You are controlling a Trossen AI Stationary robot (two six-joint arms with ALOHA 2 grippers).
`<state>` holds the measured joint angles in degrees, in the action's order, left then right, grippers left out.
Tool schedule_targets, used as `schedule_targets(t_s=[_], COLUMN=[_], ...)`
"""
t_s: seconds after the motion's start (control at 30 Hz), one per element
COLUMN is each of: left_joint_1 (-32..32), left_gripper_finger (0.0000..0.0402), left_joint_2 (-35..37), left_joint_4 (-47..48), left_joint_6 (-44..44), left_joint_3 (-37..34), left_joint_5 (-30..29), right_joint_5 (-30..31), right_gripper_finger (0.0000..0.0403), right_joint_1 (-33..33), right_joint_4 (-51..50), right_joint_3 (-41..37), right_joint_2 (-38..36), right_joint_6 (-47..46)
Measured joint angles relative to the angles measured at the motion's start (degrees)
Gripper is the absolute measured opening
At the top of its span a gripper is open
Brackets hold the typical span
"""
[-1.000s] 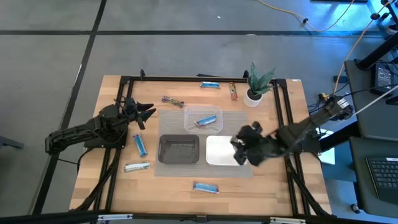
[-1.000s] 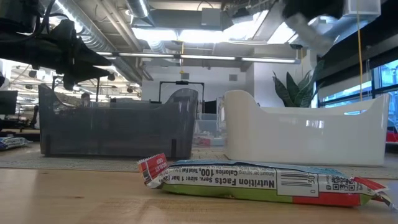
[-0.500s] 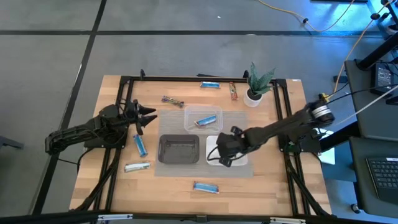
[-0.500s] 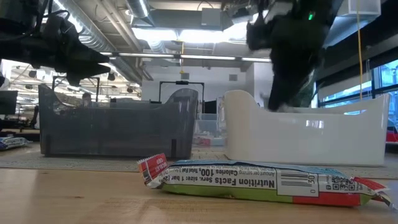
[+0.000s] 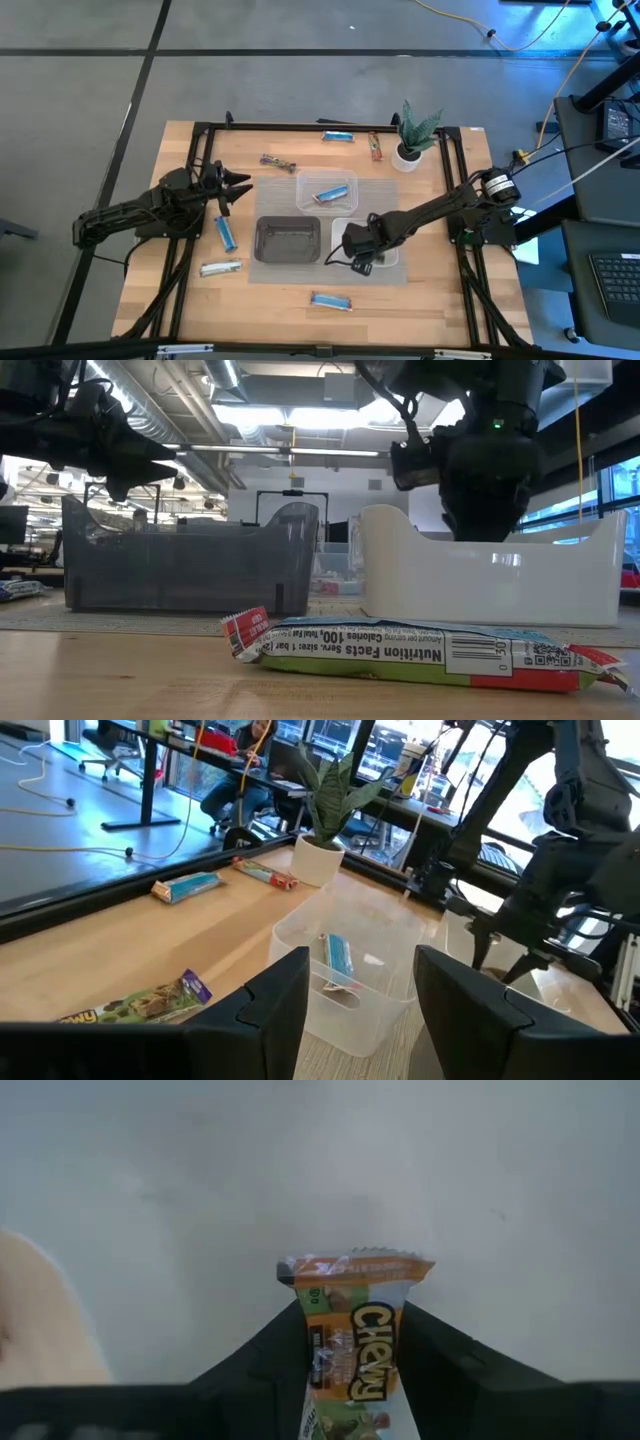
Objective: Pick and place Granola Bars by type
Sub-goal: Put the bottom right yellow granola bar into the white bin, then put the bottom blue granola bar into the black bin
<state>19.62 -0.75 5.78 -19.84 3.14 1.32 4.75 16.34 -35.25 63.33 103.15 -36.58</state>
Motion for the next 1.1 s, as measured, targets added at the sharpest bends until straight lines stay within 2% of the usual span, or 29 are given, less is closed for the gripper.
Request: schedule_targets(t_s=[0.17,0.33,0.53,0.63,0.83,0.97,1.1], left_joint_1=[0.00,0.00,0.00,0.00,0.00,0.00,-0.07], left_gripper_finger=[0.0181,0.0210,0.0254,0.0266,0.0268,0.0266,0.0265], left_joint_2=[0.00,0.00,0.00,0.00,0.00,0.00,0.00], left_joint_4=[0.00,-0.02,-0.26,-0.66,-0.50,-2.08,-7.11], left_joint_6=[0.02,1.88,2.97,1.40,-8.97,-8.73,-6.20], left_joint_3=[0.01,0.00,0.01,0.00,0.01,0.00,0.18], left_joint_5=[-0.02,-0.13,-0.32,-0.28,-0.33,-1.11,0.16], right_joint_5=[-0.37,-0.39,-0.35,0.40,2.15,3.08,6.03], right_gripper_finger=[0.0158,0.0206,0.0251,0.0256,0.0255,0.0255,0.0255], right_joint_1=[-0.03,-0.38,-1.51,-1.44,-1.03,-0.45,0.33], right_joint_4=[3.08,3.37,-4.01,-7.91,-14.78,-20.46,-21.44], right_joint_3=[0.00,0.01,3.27,4.57,4.98,4.98,4.94], right_joint_2=[0.00,0.00,-1.37,-3.91,-12.88,-18.84,-24.09], right_joint_6=[0.92,0.58,-3.09,-3.52,-0.37,-3.27,-4.36])
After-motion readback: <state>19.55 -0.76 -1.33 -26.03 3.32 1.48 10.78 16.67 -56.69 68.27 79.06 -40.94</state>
